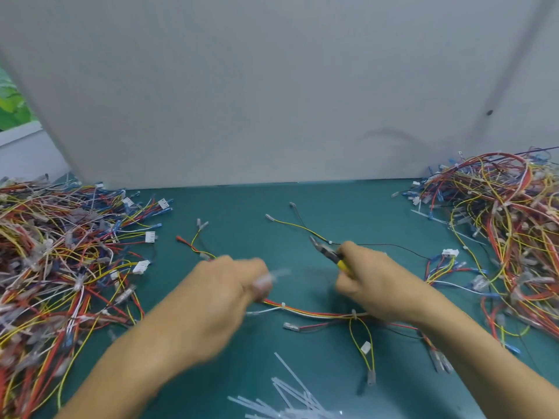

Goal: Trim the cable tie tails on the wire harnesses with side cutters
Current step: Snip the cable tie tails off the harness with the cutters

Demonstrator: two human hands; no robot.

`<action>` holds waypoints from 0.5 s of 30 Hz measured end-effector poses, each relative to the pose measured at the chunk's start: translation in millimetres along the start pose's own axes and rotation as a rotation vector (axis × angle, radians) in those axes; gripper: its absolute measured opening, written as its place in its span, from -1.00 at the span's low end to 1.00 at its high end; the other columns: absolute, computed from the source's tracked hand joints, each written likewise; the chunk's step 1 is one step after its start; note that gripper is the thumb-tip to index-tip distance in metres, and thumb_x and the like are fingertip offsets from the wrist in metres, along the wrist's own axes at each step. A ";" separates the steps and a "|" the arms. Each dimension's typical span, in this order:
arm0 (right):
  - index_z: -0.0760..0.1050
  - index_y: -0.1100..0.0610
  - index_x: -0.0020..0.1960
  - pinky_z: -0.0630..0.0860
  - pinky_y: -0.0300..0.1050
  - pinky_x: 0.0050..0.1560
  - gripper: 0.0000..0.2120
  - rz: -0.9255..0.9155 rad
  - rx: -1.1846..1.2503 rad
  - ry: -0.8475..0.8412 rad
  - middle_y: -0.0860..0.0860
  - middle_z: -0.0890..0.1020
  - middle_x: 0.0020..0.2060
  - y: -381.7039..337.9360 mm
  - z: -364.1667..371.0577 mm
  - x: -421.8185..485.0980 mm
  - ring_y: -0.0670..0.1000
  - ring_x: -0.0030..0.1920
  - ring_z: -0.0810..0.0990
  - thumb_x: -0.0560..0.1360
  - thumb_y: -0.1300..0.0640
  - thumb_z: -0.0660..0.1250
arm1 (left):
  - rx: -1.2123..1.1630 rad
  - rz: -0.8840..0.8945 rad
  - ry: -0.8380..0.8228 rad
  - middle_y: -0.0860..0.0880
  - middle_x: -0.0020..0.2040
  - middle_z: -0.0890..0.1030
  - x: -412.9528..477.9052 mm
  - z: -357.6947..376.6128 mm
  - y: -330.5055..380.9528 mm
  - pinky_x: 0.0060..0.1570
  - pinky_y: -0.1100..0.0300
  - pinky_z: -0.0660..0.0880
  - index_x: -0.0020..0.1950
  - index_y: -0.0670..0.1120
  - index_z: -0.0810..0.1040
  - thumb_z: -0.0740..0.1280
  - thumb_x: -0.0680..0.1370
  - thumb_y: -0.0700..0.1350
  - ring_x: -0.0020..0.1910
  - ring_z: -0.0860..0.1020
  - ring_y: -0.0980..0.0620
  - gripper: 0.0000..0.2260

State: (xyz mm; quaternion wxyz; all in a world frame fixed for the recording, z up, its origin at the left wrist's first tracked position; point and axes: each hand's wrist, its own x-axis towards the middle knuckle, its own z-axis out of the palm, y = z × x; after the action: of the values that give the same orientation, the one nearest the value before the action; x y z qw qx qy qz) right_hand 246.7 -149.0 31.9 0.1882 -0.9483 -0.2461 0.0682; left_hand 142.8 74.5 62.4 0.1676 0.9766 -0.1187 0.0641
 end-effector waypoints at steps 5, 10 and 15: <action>0.29 0.06 -0.09 0.39 0.01 -0.18 -0.89 0.177 0.010 0.089 0.04 0.49 -0.23 19.1 -0.7 -16.0 0.17 -0.14 0.47 0.48 0.03 0.17 | 0.320 0.210 -0.151 0.15 -0.39 0.45 -30.6 42.2 45.2 -0.31 0.21 0.43 -0.35 0.06 0.48 0.28 0.24 -0.06 -0.34 0.51 0.12 -0.97; 0.38 0.06 -0.23 0.39 -0.05 -0.25 -0.88 0.237 0.000 0.127 0.07 0.55 -0.24 31.7 -6.4 -19.9 0.19 -0.14 0.52 0.44 0.05 0.24 | 0.250 0.151 -0.293 0.18 -0.39 0.43 -46.5 54.9 51.8 -0.38 0.33 0.42 -0.38 0.11 0.52 0.09 0.30 0.14 -0.43 0.47 0.16 -0.76; 0.46 0.08 -0.20 0.39 -0.07 -0.21 -0.79 0.328 -0.106 0.092 0.10 0.56 -0.20 44.4 -14.1 -19.1 0.19 -0.10 0.53 0.45 -0.06 0.27 | 0.114 0.119 -0.472 0.16 0.25 0.26 -36.5 48.7 47.9 0.15 0.24 0.06 0.35 0.23 0.26 -0.01 0.52 0.12 0.20 0.22 0.13 -0.61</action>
State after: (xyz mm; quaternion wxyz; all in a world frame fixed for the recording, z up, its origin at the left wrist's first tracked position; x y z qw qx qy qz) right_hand 252.8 -198.9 28.2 0.1354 -0.9865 -0.0827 0.0416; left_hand 99.7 21.6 25.7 0.0758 0.9637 -0.2079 -0.1496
